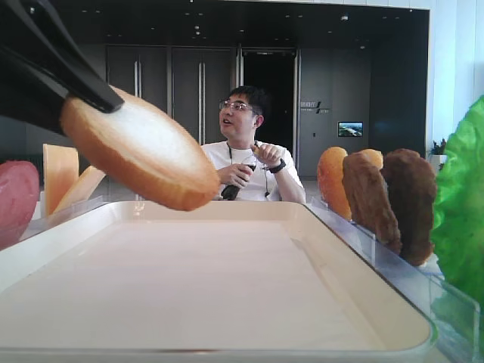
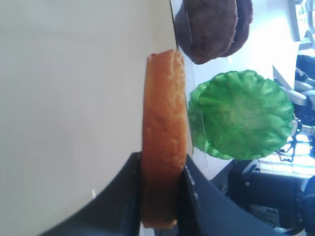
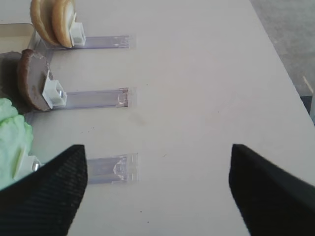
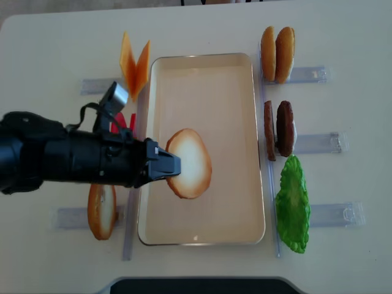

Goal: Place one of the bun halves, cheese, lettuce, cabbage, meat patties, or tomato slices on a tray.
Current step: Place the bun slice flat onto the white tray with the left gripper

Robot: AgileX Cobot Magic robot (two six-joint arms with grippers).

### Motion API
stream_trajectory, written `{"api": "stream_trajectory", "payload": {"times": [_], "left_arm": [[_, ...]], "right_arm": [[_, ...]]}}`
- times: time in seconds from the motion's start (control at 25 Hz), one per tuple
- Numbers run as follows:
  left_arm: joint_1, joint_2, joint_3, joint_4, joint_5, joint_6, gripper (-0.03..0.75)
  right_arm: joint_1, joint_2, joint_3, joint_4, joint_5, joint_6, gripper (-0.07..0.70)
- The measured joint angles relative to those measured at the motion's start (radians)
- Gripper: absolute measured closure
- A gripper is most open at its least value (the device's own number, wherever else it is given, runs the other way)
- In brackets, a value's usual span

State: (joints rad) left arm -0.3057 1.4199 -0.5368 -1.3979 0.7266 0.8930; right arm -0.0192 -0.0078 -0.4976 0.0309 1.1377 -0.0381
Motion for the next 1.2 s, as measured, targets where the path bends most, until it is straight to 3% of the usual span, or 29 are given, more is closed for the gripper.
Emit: {"api": "stream_trajectory", "payload": {"times": [0.2,0.32,0.68,1.2], "left_arm": [[0.0,0.133,0.0,-0.166,0.09,0.208,0.571],[0.0,0.184,0.0,-0.215,0.103,0.267,0.571],[0.0,0.244,-0.001,-0.296,0.099,0.287,0.572],[0.0,0.359,-0.005,-0.306,0.102,0.321,0.573]], "right_arm": [[0.0,0.0,0.0,0.0,0.0,0.0,0.043],[0.0,0.0,0.0,0.0,0.0,0.0,0.043],[0.0,0.0,0.0,0.0,0.0,0.0,0.043],[0.0,0.0,0.0,0.0,0.0,0.0,0.043]]}}
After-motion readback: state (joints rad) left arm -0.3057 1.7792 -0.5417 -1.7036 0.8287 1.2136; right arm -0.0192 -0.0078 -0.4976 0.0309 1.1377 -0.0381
